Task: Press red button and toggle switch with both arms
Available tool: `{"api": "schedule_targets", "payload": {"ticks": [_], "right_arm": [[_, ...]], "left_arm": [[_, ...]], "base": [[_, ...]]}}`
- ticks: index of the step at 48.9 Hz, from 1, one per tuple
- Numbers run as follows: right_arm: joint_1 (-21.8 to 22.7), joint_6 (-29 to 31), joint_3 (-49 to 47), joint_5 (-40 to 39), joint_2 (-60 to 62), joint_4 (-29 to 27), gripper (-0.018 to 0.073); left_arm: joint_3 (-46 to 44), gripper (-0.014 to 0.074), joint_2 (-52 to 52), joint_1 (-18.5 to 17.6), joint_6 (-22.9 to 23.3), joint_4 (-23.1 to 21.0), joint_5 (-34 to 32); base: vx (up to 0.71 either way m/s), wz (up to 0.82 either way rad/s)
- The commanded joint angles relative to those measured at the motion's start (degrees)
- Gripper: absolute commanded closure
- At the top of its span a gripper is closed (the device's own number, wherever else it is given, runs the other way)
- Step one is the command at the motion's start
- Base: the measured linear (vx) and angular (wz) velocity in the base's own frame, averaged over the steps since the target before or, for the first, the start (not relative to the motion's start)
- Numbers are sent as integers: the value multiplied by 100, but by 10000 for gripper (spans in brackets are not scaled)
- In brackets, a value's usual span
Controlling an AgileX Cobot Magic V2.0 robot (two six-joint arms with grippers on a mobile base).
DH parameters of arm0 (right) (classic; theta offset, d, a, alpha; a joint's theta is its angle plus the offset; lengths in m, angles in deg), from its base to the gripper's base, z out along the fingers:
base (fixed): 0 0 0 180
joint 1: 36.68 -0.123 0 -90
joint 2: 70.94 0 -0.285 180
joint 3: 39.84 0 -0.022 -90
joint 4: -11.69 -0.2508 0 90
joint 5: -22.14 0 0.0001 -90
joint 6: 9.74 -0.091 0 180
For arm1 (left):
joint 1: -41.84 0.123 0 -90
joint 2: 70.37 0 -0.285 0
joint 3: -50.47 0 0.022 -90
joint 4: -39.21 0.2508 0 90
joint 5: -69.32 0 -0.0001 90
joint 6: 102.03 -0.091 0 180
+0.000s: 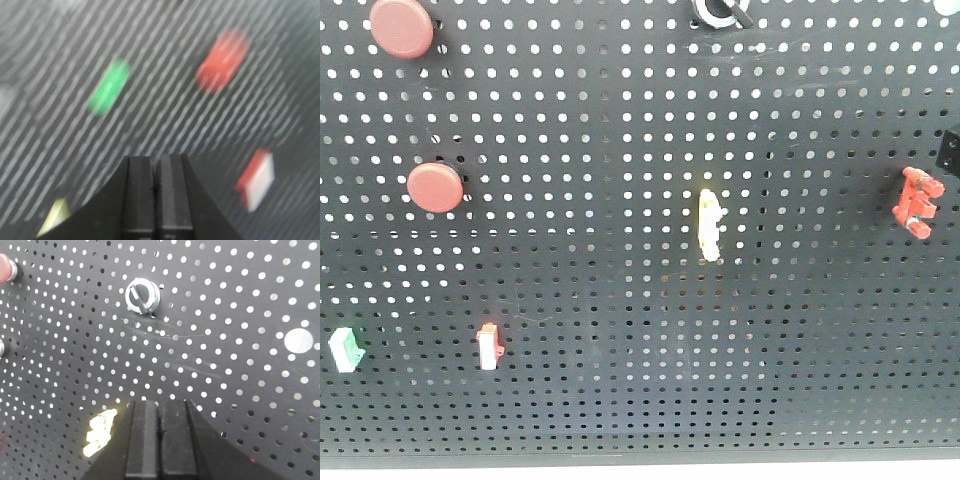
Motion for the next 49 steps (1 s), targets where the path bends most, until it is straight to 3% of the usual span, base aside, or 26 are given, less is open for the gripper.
{"api": "schedule_targets", "payload": {"ticks": [1, 10, 13, 24, 49], "right_arm": [[17, 4, -158, -383, 20, 48, 559], [17, 4, -158, -383, 20, 48, 559], [17, 4, -158, -383, 20, 48, 559], [17, 4, -158, -393, 19, 48, 559], [17, 4, -158, -422, 19, 48, 559]], "left_arm": [[601, 594, -457, 245, 113, -133, -375], [1889, 594, -1405, 389, 203, -872, -386], [1851, 594, -1517, 389, 203, -1056, 355], [1834, 594, -1406, 389, 203, -1102, 1136], [1834, 594, -1406, 389, 203, -1102, 1307]], "base": [[0, 0], [0, 0], [0, 0], [0, 0], [0, 0]]}}
